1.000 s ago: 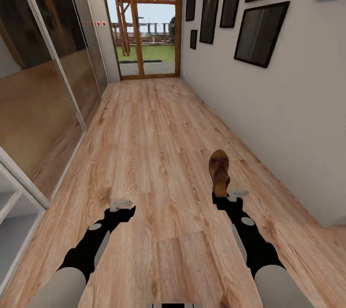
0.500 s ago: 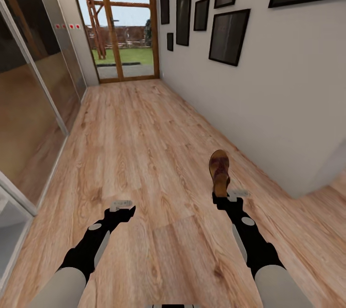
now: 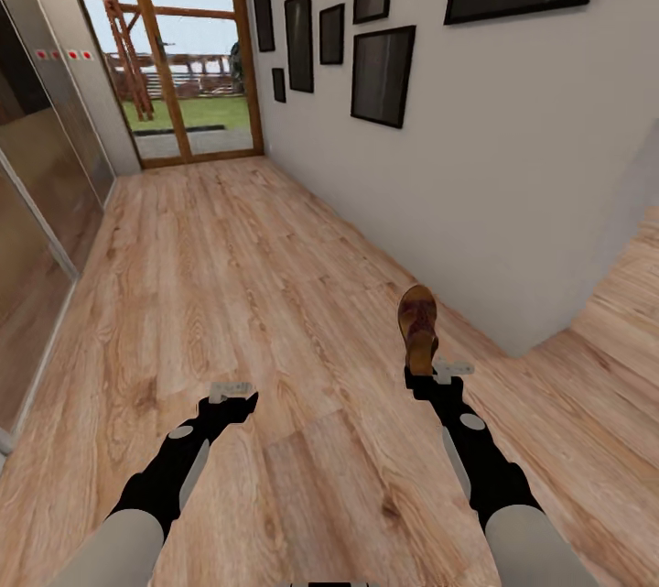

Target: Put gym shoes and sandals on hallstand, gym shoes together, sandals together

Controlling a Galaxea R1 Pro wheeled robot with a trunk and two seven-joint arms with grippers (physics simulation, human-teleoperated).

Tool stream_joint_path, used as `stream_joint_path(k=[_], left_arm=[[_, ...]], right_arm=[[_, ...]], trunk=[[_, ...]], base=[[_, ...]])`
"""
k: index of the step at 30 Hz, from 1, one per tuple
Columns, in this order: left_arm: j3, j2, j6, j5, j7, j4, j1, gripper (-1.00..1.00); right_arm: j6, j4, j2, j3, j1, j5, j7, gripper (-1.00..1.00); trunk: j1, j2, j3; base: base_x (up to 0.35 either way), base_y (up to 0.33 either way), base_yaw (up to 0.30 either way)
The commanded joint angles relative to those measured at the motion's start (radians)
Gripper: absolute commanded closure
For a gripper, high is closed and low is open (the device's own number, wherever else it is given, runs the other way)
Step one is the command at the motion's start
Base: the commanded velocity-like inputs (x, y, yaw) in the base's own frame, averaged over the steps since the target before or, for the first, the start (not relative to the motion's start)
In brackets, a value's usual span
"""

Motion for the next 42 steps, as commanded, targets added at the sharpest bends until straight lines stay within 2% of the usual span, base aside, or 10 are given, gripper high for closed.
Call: stream_joint_path(k=[1, 9, 22, 32, 42], left_arm=[[0.008, -0.002, 0.006, -0.01, -0.01, -0.003, 0.0, -1.0], [0.008, -0.002, 0.007, -0.01, -0.01, -0.003, 0.0, -1.0], [0.008, -0.002, 0.005, -0.01, -0.01, -0.003, 0.0, -1.0], [0.008, -0.002, 0.005, -0.01, -0.01, -0.003, 0.0, -1.0], [0.008, -0.002, 0.005, -0.01, -0.01, -0.003, 0.0, -1.0]], right_arm=[[-0.001, 0.0, 0.002, -0.006, -0.001, 0.008, 0.006, 1.0], [-0.001, 0.0, 0.002, -0.006, -0.001, 0.008, 0.006, 1.0], [-0.001, 0.0, 0.002, -0.006, -0.001, 0.008, 0.006, 1.0], [-0.001, 0.0, 0.002, -0.006, -0.001, 0.008, 0.006, 1.0], [-0.001, 0.0, 0.002, -0.006, -0.001, 0.008, 0.006, 1.0]], trunk=[[0.0, 0.0, 0.0], [-0.004, 0.002, 0.038], [-0.004, 0.002, 0.048], [-0.004, 0.002, 0.057], [-0.004, 0.002, 0.065]], base=[[0.0, 0.0, -0.278], [0.0, 0.0, -0.278], [-0.017, 0.0, -0.278], [-0.295, 0.011, -0.278], [-0.228, 0.172, -0.278]])
